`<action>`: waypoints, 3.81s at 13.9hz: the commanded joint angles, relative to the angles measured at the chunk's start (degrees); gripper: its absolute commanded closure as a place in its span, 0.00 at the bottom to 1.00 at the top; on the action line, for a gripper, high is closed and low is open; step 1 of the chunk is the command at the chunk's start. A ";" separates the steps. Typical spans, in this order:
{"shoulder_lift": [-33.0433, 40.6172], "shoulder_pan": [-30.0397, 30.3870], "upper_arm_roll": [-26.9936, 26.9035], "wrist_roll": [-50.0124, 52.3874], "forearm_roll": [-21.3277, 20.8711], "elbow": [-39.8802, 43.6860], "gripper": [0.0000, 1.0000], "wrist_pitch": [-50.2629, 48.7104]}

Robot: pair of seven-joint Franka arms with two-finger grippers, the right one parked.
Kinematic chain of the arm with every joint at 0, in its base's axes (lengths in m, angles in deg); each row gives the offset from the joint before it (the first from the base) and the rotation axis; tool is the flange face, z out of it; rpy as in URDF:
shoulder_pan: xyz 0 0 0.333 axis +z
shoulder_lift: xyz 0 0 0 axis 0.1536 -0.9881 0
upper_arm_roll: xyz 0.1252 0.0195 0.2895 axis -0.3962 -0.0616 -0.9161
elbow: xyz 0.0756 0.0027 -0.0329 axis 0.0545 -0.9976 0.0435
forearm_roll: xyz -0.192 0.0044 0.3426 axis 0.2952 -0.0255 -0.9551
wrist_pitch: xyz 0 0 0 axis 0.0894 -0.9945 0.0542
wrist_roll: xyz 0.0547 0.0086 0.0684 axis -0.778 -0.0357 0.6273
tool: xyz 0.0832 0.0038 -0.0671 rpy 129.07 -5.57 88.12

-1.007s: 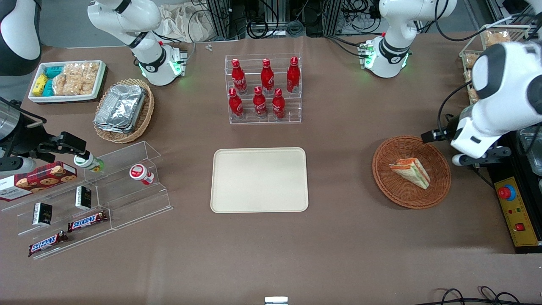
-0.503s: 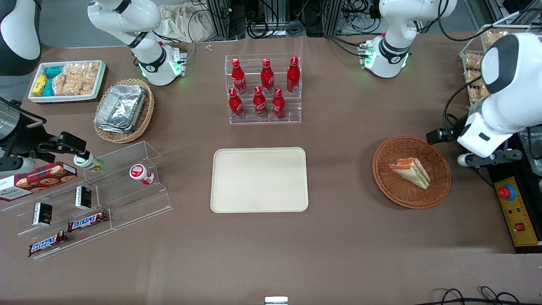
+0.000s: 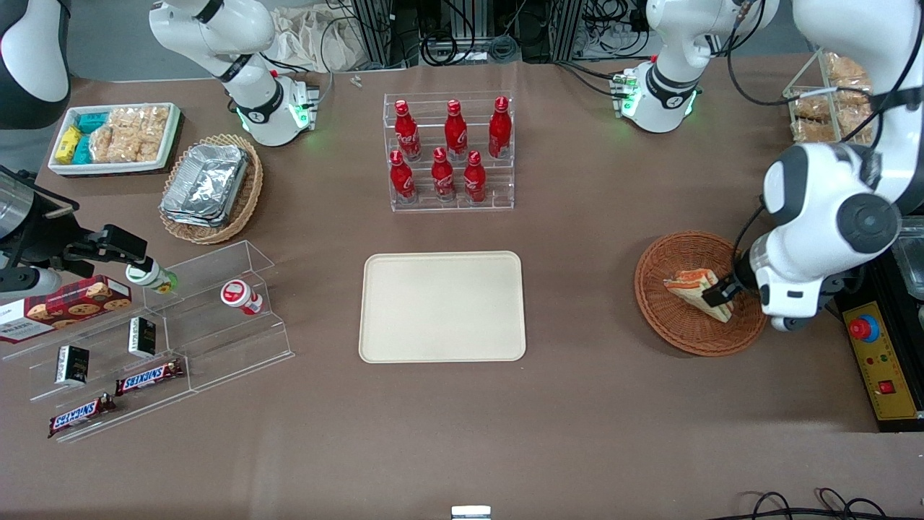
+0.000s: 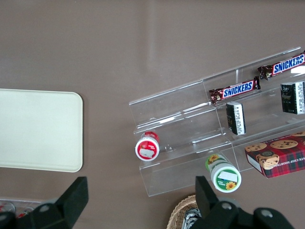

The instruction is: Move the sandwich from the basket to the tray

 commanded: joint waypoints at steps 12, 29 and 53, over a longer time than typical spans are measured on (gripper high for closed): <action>-6.61 0.20 -0.75 9.97 -3.26 -6.10 0.00 9.99; -6.53 -0.42 -0.05 21.68 -3.35 13.00 1.00 -9.88; -34.12 -16.24 25.18 8.31 -11.79 33.10 1.00 1.12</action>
